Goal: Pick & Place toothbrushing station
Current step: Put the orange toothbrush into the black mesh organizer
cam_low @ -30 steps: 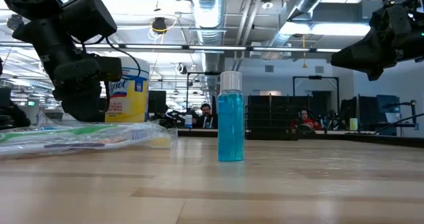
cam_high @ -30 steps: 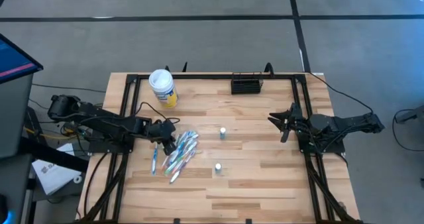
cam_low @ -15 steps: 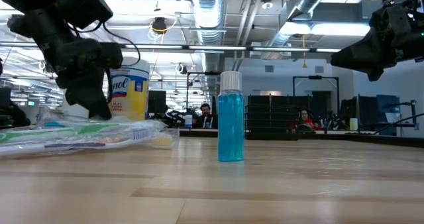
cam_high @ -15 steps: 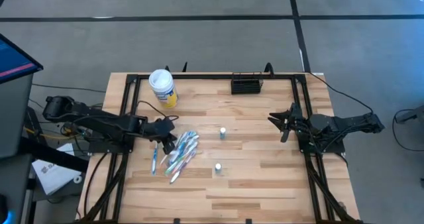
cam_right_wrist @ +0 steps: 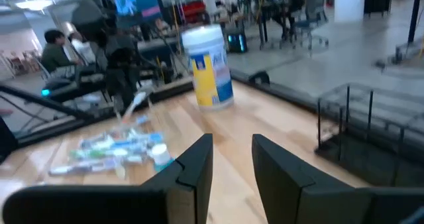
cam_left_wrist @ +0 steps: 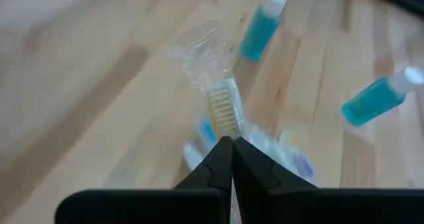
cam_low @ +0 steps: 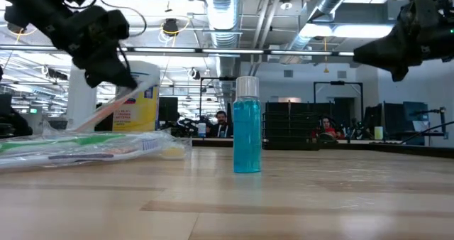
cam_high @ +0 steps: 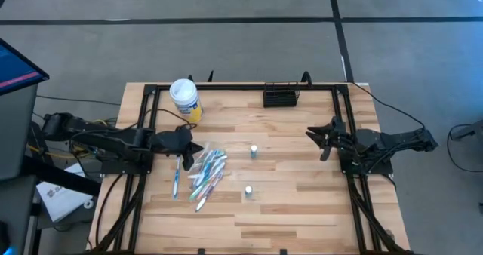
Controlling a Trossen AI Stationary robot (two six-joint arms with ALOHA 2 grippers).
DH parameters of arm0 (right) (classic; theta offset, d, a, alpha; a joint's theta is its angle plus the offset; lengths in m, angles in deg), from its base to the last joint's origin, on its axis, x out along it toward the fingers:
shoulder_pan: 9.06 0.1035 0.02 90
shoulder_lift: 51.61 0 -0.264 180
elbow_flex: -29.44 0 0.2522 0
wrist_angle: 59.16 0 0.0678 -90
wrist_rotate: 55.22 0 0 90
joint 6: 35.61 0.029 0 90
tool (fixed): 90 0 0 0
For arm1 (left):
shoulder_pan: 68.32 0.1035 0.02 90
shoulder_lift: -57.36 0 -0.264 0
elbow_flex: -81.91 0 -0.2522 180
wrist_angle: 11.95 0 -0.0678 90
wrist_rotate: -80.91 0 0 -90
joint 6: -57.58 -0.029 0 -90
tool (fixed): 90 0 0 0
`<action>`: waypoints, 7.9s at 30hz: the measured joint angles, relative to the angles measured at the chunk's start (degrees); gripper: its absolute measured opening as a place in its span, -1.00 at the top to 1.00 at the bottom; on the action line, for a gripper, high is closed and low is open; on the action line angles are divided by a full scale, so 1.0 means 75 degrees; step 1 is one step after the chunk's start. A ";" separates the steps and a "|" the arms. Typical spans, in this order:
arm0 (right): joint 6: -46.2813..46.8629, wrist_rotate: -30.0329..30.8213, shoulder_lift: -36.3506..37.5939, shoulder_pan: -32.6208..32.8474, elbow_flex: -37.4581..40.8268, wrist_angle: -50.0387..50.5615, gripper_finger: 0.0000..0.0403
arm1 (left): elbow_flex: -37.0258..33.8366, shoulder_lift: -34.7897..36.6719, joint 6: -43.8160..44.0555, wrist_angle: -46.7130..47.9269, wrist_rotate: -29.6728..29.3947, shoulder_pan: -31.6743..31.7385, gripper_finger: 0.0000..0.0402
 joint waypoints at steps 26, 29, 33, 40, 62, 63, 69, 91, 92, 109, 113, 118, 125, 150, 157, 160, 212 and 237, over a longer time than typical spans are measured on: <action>-0.1537 -0.0822 -0.3482 -0.0025 -0.0480 -0.4749 0.52 | 0.0277 -0.0549 -0.3367 -0.4639 0.0288 0.0272 1.00; -0.1674 -0.0825 -0.4352 -0.0196 -0.0992 -0.4754 0.52 | 0.0609 -0.0884 -0.3550 -0.4678 0.0545 0.0484 1.00; -0.1969 -0.1133 -0.5298 -0.0587 -0.1598 -0.5015 0.52 | 0.1032 -0.1449 -0.3773 -0.4747 0.0860 0.0800 1.00; -0.1876 -0.2469 -0.6862 -0.1542 -0.2514 -0.5130 0.52 | 0.1729 -0.2255 -0.3950 -0.4997 0.1571 0.1325 1.00; -0.1855 -0.4639 -0.9899 -0.2495 -0.4540 -0.5542 0.52 | 0.2919 -0.3902 -0.4695 -0.6050 0.1805 0.1676 1.00; -0.1855 -0.4669 -0.9963 -0.2495 -0.4586 -0.5531 0.52 | 0.2953 -0.3974 -0.4772 -0.6075 0.1803 0.1676 1.00; -0.1855 -0.5056 -0.9970 -0.2503 -0.4607 -0.5493 0.52 | 0.2993 -0.4044 -0.4983 -0.6146 0.1629 0.1731 1.00; -0.1855 -0.5027 -0.9970 -0.2561 -0.4607 -0.5781 0.52 | 0.2993 -0.4121 -0.4947 -0.6580 0.1683 0.1708 1.00; -0.1855 -0.5027 -0.9970 -0.2560 -0.4607 -0.5777 0.52 | 0.2993 -0.4168 -0.4946 -0.6644 0.1684 0.1696 1.00; -0.1855 -0.5024 -0.9970 -0.2546 -0.4605 -0.5678 0.52 | 0.3556 -0.5173 -0.5123 -0.7127 0.1757 0.1630 1.00; -0.1854 -0.5024 -0.9970 -0.2553 -0.4605 -0.5590 0.53 | 0.3547 -0.5169 -0.5161 -0.7108 0.1757 0.1664 1.00; -0.1709 -0.4884 -0.9970 -0.2553 -0.4605 -0.5576 0.77 | 0.3547 -0.5166 -0.5167 -0.7105 0.1760 0.1664 1.00; -0.1657 -0.4613 -0.9966 -0.2562 -0.4605 -0.5524 0.93 | 0.3547 -0.5164 -0.5171 -0.7082 0.1609 0.1664 0.97; -0.1656 -0.4106 -0.9952 -0.4310 -0.4599 -0.4637 0.98 | 0.1923 -0.3026 -0.4485 -0.5621 0.0778 0.1649 0.83; -0.1680 -0.3777 -0.9949 -0.4997 -0.4599 -0.4606 0.98 | 0.1575 -0.2902 -0.4171 -0.5645 0.0804 0.1609 0.84; -0.1714 -0.3661 -0.9948 -0.5211 -0.4599 -0.4515 0.98 | 0.1565 -0.2913 -0.4135 -0.5612 0.0804 0.1609 0.83; -0.1457 -0.3473 -0.9092 -0.7779 -0.3471 -0.4717 0.98 | 0.1568 -0.2916 -0.4135 -0.5616 0.0804 0.1609 0.85; -0.1252 -0.3628 -1.0765 -0.7766 -0.3468 -0.5541 0.97 | 0.1571 -0.2916 -0.4135 -0.5610 0.0773 0.1609 0.85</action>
